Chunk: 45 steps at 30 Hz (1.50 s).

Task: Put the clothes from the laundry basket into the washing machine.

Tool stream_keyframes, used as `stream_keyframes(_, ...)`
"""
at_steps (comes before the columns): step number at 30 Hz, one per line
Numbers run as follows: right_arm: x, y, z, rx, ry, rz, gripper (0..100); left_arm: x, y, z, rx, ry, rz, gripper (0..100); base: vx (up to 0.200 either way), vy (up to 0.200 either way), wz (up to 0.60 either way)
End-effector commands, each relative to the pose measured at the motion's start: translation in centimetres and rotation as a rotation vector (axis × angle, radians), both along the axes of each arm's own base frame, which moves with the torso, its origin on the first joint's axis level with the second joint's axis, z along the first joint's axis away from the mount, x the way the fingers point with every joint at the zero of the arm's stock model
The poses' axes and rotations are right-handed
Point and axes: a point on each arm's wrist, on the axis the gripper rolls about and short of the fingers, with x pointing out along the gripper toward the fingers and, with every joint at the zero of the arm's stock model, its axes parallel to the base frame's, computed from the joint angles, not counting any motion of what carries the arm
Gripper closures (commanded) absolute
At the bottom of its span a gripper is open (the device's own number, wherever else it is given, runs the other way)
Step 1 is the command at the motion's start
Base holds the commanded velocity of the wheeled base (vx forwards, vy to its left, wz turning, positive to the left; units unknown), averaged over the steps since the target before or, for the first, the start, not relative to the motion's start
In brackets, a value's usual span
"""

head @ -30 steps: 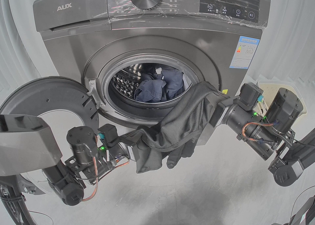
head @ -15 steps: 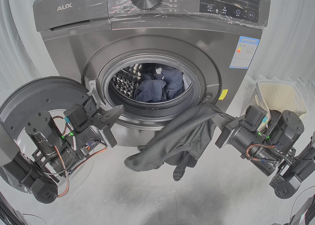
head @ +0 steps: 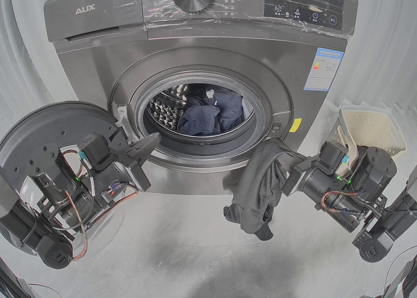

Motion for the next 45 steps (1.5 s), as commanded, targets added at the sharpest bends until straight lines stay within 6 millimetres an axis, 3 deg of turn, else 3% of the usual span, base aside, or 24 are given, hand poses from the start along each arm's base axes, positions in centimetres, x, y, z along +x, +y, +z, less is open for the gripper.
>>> stream_keyframes(1, 0.6, -0.2, -0.1, -0.003, 0.000, -0.019, 100, 0.7, 0.3, 0.4, -0.012, -0.015, 0.021, 100, 0.000, 0.000, 0.00)
stream_keyframes(12, 1.5, -0.4, -0.8, -0.016, 0.014, -0.044, 100, 2.0, 1.9, 2.3, -0.049, -0.093, 0.095, 100, 0.000, 0.000, 0.00)
stream_keyframes(20, 1.8, 0.8, 0.6, 0.031, -0.036, -0.030, 100, 0.6, 0.1, -0.7, 0.012, 0.022, 0.009, 100, 0.000, 0.000, 0.00)
stream_keyframes(23, 1.2, 2.3, 0.9, 0.043, -0.050, 0.021, 100, 0.2, -0.2, -1.9, 0.046, 0.062, -0.022, 100, 0.000, 0.000, 0.00)
stream_keyframes(24, 1.3, 2.7, 1.2, 0.050, -0.065, 0.029, 100, 0.2, -0.4, -2.1, 0.053, 0.068, -0.037, 0, 0.000, 0.000, 0.00)
stream_keyframes(29, 3.0, 5.6, 2.2, 0.091, -0.134, 0.055, 100, -0.8, -1.1, -3.7, 0.092, 0.132, -0.094, 0, 0.000, 0.000, 0.00)
stream_keyframes(37, 4.0, 6.8, 4.8, 0.132, -0.183, 0.058, 100, -2.0, -2.7, -7.4, 0.180, 0.267, -0.175, 0, 0.000, 0.000, 0.00)
stream_keyframes(45, 3.8, 8.1, 6.7, 0.173, -0.229, 0.084, 100, -0.8, -3.6, -10.5, 0.255, 0.333, -0.180, 0, 0.000, 0.000, 0.00)
